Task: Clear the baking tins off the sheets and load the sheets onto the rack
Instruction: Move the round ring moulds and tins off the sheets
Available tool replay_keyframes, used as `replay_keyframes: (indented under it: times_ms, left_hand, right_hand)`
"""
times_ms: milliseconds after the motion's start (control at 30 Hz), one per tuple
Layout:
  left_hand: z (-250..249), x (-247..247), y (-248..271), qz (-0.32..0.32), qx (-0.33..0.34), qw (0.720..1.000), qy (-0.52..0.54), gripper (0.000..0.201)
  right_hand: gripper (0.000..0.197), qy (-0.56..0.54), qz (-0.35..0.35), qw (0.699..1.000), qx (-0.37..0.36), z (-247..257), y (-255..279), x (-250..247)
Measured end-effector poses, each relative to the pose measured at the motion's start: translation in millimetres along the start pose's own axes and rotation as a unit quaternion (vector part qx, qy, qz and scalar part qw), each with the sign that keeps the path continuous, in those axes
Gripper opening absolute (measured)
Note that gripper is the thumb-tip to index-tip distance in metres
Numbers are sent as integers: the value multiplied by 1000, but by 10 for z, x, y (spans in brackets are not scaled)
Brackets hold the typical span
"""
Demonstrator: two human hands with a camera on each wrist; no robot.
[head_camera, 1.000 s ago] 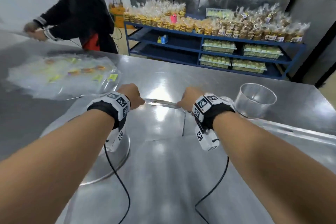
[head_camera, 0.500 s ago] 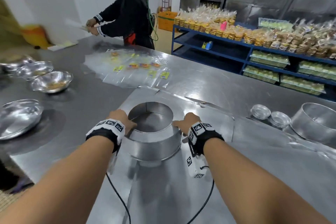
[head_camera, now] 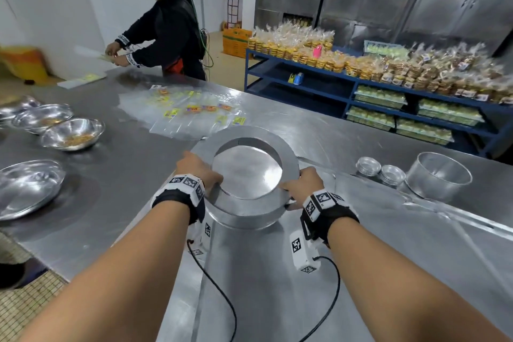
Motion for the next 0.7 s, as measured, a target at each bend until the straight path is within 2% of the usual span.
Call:
replay_keyframes:
  times_ms: [67, 167, 267, 367, 467, 600, 700]
  left_hand:
    - [-70, 43, 126, 8, -2, 998, 67, 105]
    - [-176, 129, 315, 35, -24, 985, 169, 115]
    - [-244, 254, 453, 107, -36, 954, 279, 117]
    - [-197, 531, 336, 176, -86, 921, 337, 126]
    - [-188, 818, 299, 241, -86, 904, 344, 95]
    - [-261, 735, 1193, 340, -37, 866, 364, 51]
    - [-268, 827, 1539, 390, 25, 848, 359, 37]
  right_hand:
    - [56, -23, -44, 999, -11, 78, 245, -203]
    - [44, -60, -108, 992, -31, 39, 538, -481]
    - [58, -81, -159, 983, -42, -116, 826, -713]
    - [64, -64, -207, 974, -72, -301, 1139, -918]
    - [61, -65, -232, 967, -79, -486, 1452, -1096]
    - [62, -88, -271, 956, -72, -723, 1772, -1336]
    - [45, -212, -288, 933, -37, -875, 1908, -1546]
Point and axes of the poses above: each hand's wrist, its own y-axis away from the middle knuckle, its own x-axis out of the palm, z = x × y, the point moved 2 cm from there along -y, towards the middle knuckle, and after that the axes turned 12 degrees about -x, right-handed, at the moved point
